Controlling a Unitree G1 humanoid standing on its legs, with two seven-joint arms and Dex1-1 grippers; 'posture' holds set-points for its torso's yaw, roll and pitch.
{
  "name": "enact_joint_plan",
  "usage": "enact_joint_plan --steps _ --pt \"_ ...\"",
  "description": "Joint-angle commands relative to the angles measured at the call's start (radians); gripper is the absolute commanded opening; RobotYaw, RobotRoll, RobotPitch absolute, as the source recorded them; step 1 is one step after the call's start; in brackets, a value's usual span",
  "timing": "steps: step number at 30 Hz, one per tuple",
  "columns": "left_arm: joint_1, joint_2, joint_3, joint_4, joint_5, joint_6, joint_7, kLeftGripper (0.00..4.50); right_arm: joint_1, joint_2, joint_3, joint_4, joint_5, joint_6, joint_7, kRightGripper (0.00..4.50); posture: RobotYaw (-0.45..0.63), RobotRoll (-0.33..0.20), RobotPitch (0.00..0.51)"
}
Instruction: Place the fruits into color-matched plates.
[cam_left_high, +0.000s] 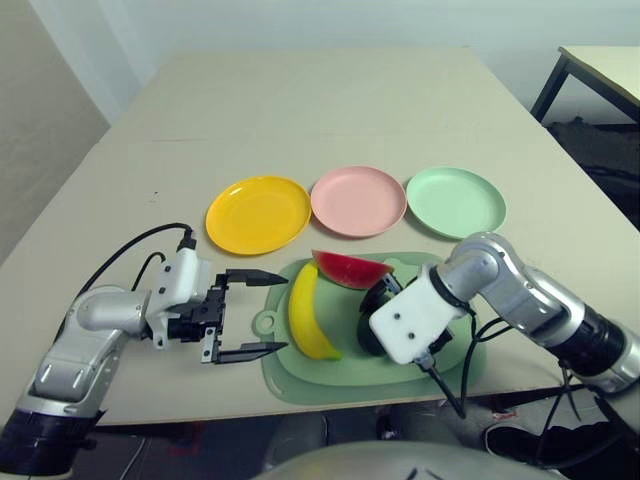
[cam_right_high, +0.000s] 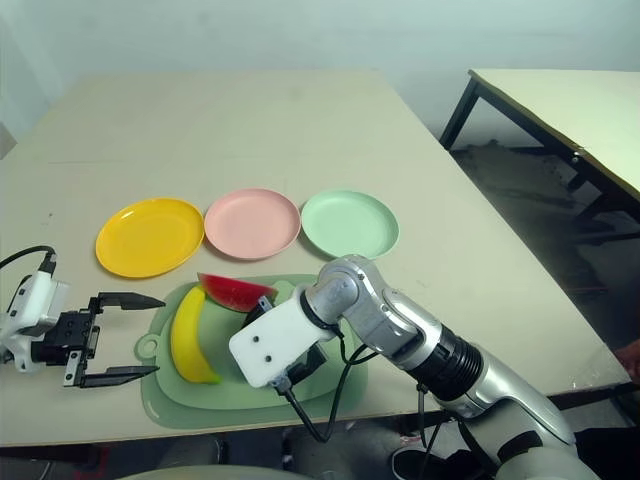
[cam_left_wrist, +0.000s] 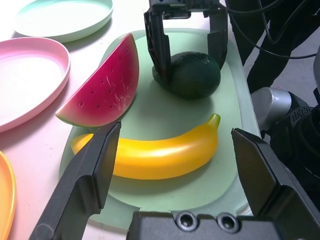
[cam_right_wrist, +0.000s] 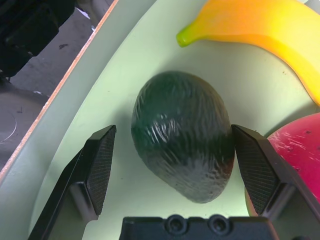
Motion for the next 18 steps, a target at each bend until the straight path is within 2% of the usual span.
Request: enact_joint_plan --steps 1,10,12,15,16,18 --pt "0.003 0.007 0.010 -0.011 0.003 0.000 -0.001 4.50 0.007 0.002 0.017 0.003 -0.016 0.001 0.001 4.48 0.08 0.000 0.041" --pt "0.002 0.006 0.010 -0.003 0.006 -0.006 -0.002 4.50 0.019 0.002 0.019 -0.005 -0.021 0.023 0.008 4.48 0.07 0.000 0.043" --pt "0.002 0.006 0.010 -0.001 0.007 -0.007 -0.002 4.50 0.021 -0.001 0.018 -0.006 -0.021 0.024 0.010 4.09 0.07 0.000 0.043" --pt "0.001 0.005 0.009 0.003 0.008 -0.010 -0.003 4.50 0.025 -0.004 0.017 -0.007 -0.022 0.026 0.012 3.05 0.07 0.000 0.044" --pt "0.000 0.005 0.009 0.004 0.008 -0.010 -0.003 4.50 0.026 -0.005 0.016 -0.007 -0.022 0.027 0.012 2.88 0.07 0.000 0.044" --pt "-0.002 0.005 0.008 0.008 0.008 -0.011 -0.004 4.50 0.027 -0.005 0.016 -0.008 -0.022 0.030 0.013 2.88 0.07 0.000 0.044"
